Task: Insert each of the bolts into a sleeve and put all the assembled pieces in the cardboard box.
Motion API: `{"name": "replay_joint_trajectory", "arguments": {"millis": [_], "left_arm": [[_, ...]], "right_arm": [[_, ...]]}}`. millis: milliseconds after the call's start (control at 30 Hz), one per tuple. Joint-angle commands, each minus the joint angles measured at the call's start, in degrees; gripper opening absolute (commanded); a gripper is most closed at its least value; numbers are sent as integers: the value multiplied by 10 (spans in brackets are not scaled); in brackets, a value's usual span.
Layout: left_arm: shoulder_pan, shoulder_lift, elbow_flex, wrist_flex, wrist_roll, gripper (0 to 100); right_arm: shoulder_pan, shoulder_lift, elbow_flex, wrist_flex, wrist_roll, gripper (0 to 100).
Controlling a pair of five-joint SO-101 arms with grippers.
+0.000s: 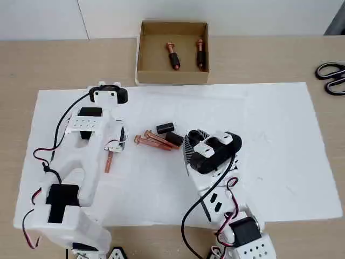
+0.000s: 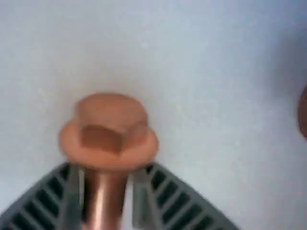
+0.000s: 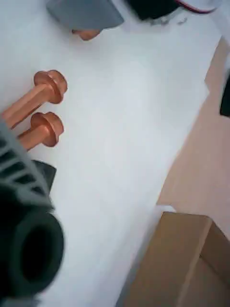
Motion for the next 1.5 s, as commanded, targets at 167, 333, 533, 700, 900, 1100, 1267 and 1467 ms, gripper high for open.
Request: {"name": "replay_joint_trajectory", "arguments": {"millis": [167, 333, 533, 700, 900, 1100, 1267, 1467], "left_arm": [[4, 5, -52, 39, 1, 6], [26, 4, -163, 172, -15, 6], [33, 5, -334, 311, -15, 6], [26, 4, -376, 330, -11, 6], [33, 4, -377, 292, 26, 6], [67, -31, -403, 238, 52, 6], [109, -170, -410, 181, 76, 6], [160, -321, -398, 178, 88, 6]], "right_arm": [[1, -7, 4, 0, -4, 5], [2, -7, 4, 0, -4, 5], [2, -7, 4, 0, -4, 5], [2, -7, 4, 0, -4, 5], [2, -7, 4, 0, -4, 5], [2, -7, 4, 1, -2, 5], [2, -7, 4, 1, -2, 5], [2, -7, 4, 1, -2, 5]]}}
